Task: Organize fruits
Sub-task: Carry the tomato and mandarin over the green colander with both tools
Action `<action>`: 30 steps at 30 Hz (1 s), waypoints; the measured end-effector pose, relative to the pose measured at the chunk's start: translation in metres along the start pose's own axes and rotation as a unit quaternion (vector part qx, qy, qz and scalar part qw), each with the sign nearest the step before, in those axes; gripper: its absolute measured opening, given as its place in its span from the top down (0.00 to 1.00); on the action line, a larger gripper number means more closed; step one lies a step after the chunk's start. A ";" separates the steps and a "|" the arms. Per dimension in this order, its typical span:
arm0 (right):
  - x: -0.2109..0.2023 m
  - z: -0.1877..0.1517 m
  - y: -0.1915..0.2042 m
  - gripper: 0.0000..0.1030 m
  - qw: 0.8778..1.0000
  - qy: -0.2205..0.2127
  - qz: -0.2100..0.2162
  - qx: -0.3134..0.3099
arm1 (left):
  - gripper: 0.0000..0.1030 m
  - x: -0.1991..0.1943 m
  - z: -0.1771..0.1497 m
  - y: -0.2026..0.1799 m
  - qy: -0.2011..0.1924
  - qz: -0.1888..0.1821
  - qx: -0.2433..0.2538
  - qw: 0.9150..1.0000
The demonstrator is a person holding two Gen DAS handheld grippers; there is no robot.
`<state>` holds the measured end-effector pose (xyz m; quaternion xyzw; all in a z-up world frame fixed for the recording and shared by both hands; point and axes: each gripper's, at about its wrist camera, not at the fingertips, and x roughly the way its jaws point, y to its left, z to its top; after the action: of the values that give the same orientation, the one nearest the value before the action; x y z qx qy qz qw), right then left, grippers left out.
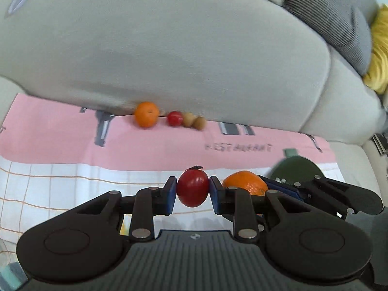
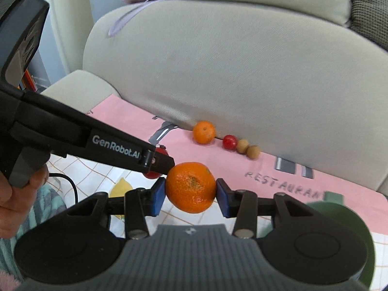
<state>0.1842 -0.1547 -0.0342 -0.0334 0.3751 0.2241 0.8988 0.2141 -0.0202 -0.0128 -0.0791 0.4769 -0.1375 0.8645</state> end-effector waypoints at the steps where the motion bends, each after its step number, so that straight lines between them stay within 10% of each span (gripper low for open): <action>1: -0.007 -0.003 -0.003 0.60 1.000 -0.003 -0.004 0.003 | 0.69 -0.002 -0.002 -0.007 0.000 -0.002 0.008 1.000; 30: -0.067 -0.103 -0.106 0.59 0.988 0.014 -0.122 0.091 | 0.69 0.054 -0.044 -0.151 0.121 -0.046 0.181 0.975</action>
<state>0.1199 -0.2993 -0.0734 0.0004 0.3993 0.0775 0.9135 0.1794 -0.1811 -0.0391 0.0744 0.5413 -0.2697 0.7929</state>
